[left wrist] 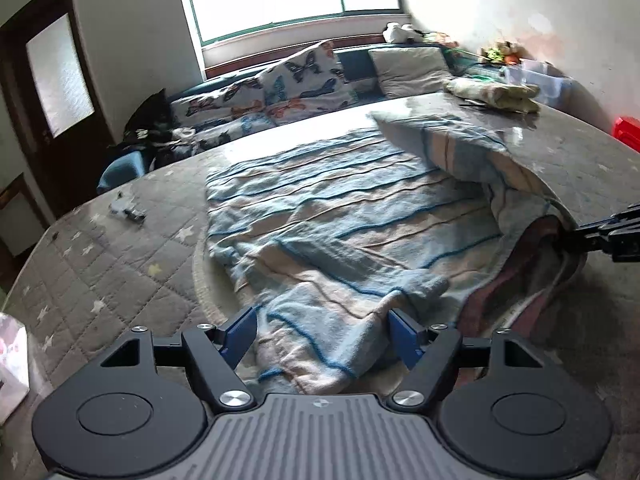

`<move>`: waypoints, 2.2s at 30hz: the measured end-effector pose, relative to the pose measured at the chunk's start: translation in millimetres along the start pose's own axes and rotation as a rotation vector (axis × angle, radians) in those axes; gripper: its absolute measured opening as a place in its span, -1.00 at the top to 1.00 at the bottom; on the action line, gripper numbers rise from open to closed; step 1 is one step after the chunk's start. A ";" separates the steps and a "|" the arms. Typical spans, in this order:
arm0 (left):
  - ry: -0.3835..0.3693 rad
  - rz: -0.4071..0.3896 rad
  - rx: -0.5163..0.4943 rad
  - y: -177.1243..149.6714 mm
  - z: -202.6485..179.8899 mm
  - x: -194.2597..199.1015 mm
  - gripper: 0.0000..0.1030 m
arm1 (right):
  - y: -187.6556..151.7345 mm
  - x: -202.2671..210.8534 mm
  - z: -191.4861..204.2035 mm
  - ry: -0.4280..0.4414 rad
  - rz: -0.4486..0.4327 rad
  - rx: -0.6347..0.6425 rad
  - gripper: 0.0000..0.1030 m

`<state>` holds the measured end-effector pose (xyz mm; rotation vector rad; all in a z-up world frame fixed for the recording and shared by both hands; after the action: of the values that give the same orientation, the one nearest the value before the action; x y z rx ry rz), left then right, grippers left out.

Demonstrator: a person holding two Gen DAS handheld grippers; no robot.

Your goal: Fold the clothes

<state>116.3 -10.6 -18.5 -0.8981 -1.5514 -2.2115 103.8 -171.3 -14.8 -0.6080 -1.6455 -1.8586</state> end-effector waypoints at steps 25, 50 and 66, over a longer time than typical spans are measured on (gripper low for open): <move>-0.098 -0.020 -0.024 -2.7 -22.1 -9.6 -0.02 | 43.5 -44.3 65.4 -0.050 -0.024 0.401 -0.01; -0.021 -0.049 0.207 -6.5 24.4 10.4 0.87 | -3.2 30.7 -88.6 -0.268 -0.136 -0.063 0.85; 0.110 -0.011 0.424 -43.7 85.5 34.2 0.87 | -31.7 33.3 -53.2 -0.303 -0.126 0.223 -0.08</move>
<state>93.0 88.3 -9.7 -0.6279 -1.8705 -1.7971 59.9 -225.7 -22.7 -0.7304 -2.0978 -1.6978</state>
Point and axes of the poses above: each gripper's, at about its wrist camera, not at the fingertips, and x roughly against the way its jaws point, z to its left, y to its top, the point moved 4 cm from there along -x, roughly the way its jaws point, and after that the axes turned 3 degrees about -x, right-handed, at the moved point
